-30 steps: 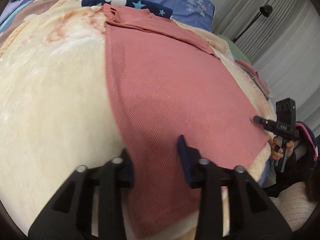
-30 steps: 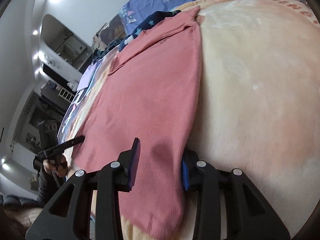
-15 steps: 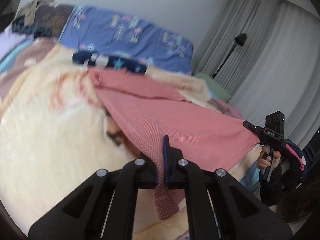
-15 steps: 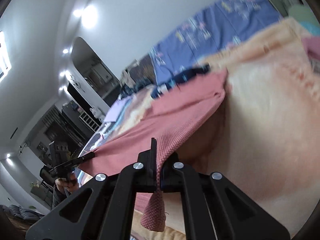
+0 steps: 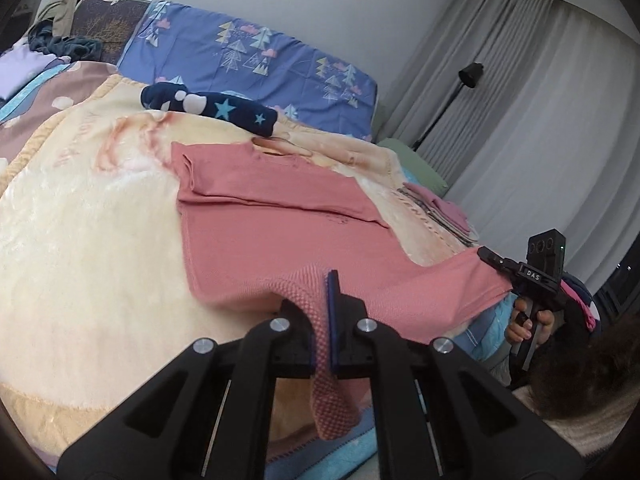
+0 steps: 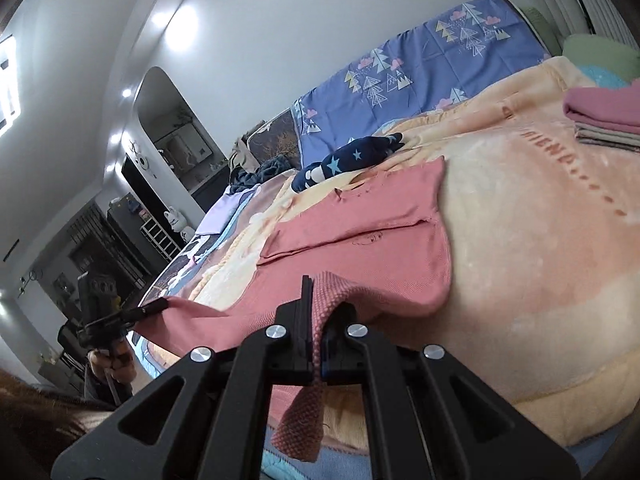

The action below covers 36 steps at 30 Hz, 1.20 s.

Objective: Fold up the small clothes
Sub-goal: 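Grasp the hem with the left gripper while the right gripper grasps the hem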

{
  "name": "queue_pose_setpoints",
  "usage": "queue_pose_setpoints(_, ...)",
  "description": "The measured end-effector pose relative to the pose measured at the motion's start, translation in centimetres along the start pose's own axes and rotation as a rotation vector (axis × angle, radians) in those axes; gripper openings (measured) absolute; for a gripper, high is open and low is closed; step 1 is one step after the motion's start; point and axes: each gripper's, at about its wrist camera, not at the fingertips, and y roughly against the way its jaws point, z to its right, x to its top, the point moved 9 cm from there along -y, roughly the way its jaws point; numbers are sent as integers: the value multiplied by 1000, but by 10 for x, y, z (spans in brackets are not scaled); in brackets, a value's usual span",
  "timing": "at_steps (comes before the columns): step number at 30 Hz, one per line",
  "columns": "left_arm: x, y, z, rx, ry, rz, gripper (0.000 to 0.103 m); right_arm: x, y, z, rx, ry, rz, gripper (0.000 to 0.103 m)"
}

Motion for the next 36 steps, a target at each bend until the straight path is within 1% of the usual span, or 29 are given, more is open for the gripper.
queue_pose_setpoints(3, 19, -4, -8, 24, 10, 36, 9, 14, -7, 3, 3, 3, 33, 2)
queue_pose_setpoints(9, 66, -25, -22, 47, -8, 93, 9, 62, -54, 28, -51, -19, 47, 2)
queue_pose_setpoints(11, 84, -39, -33, 64, -9, 104, 9, 76, -77, 44, -69, -42, 31, 2)
queue_pose_setpoints(13, 101, -55, -52, 101, 6, 110, 9, 84, -100, 59, -83, -64, 8, 2)
queue_pose_setpoints(17, 118, -84, -90, 130, 75, 110, 9, 84, -150, 98, -139, -101, -63, 2)
queue_pose_setpoints(18, 119, -92, -100, 131, 99, 103, 9, 80, -166, 111, -151, -127, -95, 2)
queue_pose_setpoints(20, 113, -111, -120, 138, 150, 67, 9, 72, -185, 127, -181, -147, -139, 2)
queue_pose_setpoints(23, 98, -129, -133, 142, 185, 9, 9, 60, -195, 138, -200, -159, -173, 5)
queue_pose_setpoints(25, 87, -133, -132, 141, 173, -22, 11, 57, -193, 139, -195, -156, -182, 5)
queue_pose_setpoints(27, 81, -132, -125, 138, 146, -35, 34, 54, -185, 137, -190, -144, -186, 7)
queue_pose_setpoints(28, 77, -131, -120, 145, 116, -44, 37, 53, -179, 134, -189, -132, -189, 11)
queue_pose_setpoints(30, 67, -134, -114, 175, 57, -89, 37, 48, -169, 129, -195, -108, -193, 15)
queue_pose_setpoints(32, 58, -137, -111, 192, 23, -134, 35, 41, -158, 122, -202, -78, -206, 16)
queue_pose_setpoints(33, 53, -139, -110, 194, 10, -156, 22, 37, -154, 119, -204, -63, -213, 16)
queue_pose_setpoints(35, 43, -144, -109, 197, -3, -206, 3, 31, -148, 114, -212, -33, -218, 15)
queue_pose_setpoints(36, 40, -146, -109, 201, -5, -221, 0, 31, -146, 111, -218, -20, -216, 11)
